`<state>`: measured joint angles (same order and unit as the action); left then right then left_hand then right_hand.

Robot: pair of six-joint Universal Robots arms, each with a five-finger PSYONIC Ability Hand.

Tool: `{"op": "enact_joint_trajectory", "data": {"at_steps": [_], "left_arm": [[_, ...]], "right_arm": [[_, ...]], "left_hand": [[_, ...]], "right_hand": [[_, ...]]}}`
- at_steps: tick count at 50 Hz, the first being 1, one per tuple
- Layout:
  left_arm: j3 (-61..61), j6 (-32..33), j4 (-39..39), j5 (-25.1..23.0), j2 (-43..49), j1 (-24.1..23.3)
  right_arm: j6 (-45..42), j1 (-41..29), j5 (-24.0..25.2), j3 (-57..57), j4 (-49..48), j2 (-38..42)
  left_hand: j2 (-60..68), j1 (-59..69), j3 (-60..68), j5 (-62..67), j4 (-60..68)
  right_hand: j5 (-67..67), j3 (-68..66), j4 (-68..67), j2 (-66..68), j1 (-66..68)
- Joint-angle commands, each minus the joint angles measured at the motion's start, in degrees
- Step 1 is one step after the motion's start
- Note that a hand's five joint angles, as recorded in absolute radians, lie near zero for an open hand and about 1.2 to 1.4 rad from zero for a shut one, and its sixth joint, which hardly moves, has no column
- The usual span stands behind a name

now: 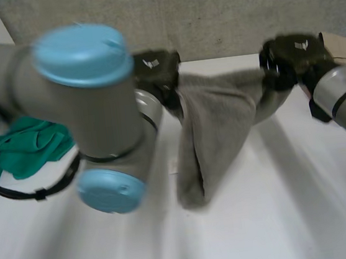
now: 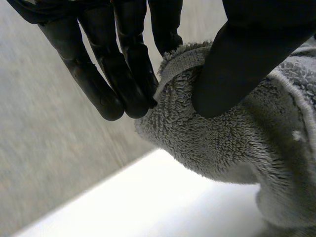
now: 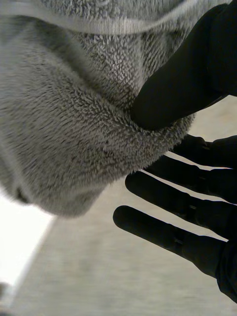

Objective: Fold the laundry.

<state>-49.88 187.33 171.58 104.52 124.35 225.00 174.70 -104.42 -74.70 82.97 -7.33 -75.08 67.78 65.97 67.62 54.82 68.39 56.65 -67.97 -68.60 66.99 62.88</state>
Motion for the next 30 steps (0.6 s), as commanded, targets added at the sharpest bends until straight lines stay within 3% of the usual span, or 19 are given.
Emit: {"op": "enact_joint_trajectory", "data": {"at_steps": [1,5,12,14,15,16,22,25,30], "left_arm": [[-12.0,5.8,2.1,-9.3,-8.2,6.3],[-19.4,8.3,1.7,-9.0,-9.7,9.4],[-30.6,14.6,7.1,-12.2,-8.8,13.5],[-32.2,15.9,8.4,-13.2,-8.4,14.0],[-32.8,16.3,9.0,-13.7,-8.3,14.2],[-33.7,17.2,9.9,-14.8,-8.4,14.2],[-35.3,18.3,9.8,-15.0,-10.6,14.5],[-36.0,17.1,9.3,-13.3,-14.1,15.7],[-38.4,11.2,7.7,-11.5,-19.4,19.9]], "right_arm": [[-4.6,-6.0,10.9,-6.1,-1.2,0.2],[-5.9,-8.8,13.4,-10.6,0.7,7.0],[-10.3,-13.3,11.7,-19.1,5.1,22.2],[-12.0,-14.2,10.4,-20.7,5.7,24.8],[-12.9,-14.7,9.4,-21.1,5.9,25.7],[-14.2,-14.9,6.8,-21.4,6.3,26.0],[-10.4,-15.0,-3.9,-18.8,6.4,19.1],[-6.3,-14.6,-9.3,-16.4,7.9,11.6],[-3.3,-11.7,-13.1,-13.5,19.3,4.9]], "left_hand": [[12.2,14.0,12.4,15.2,11.6],[12.2,14.0,12.4,15.2,11.6],[12.2,14.0,12.4,15.2,11.6],[11.2,13.0,11.4,14.2,10.6],[2.2,4.0,2.4,5.2,1.6],[-14.5,-12.7,-14.3,-11.5,-15.1],[-50.5,-48.7,-50.3,-47.5,-51.1],[-52.7,-50.9,-52.5,-49.7,-53.3],[-57.7,-55.9,-57.6,-54.8,-58.3]], "right_hand": [[13.4,-12.0,-11.4,13.0,17.1],[13.4,-12.0,-11.4,13.0,17.1],[13.4,-12.0,-11.4,13.0,17.1],[-13.4,14.7,15.4,-13.8,-9.6],[-27.9,29.2,29.9,-28.2,-24.1],[-40.7,42.0,42.7,-41.0,-36.9],[-55.0,56.3,56.9,-55.3,-51.2],[-55.1,56.5,57.1,-55.5,-51.4],[-54.0,55.3,55.9,-54.3,-50.2]]}}
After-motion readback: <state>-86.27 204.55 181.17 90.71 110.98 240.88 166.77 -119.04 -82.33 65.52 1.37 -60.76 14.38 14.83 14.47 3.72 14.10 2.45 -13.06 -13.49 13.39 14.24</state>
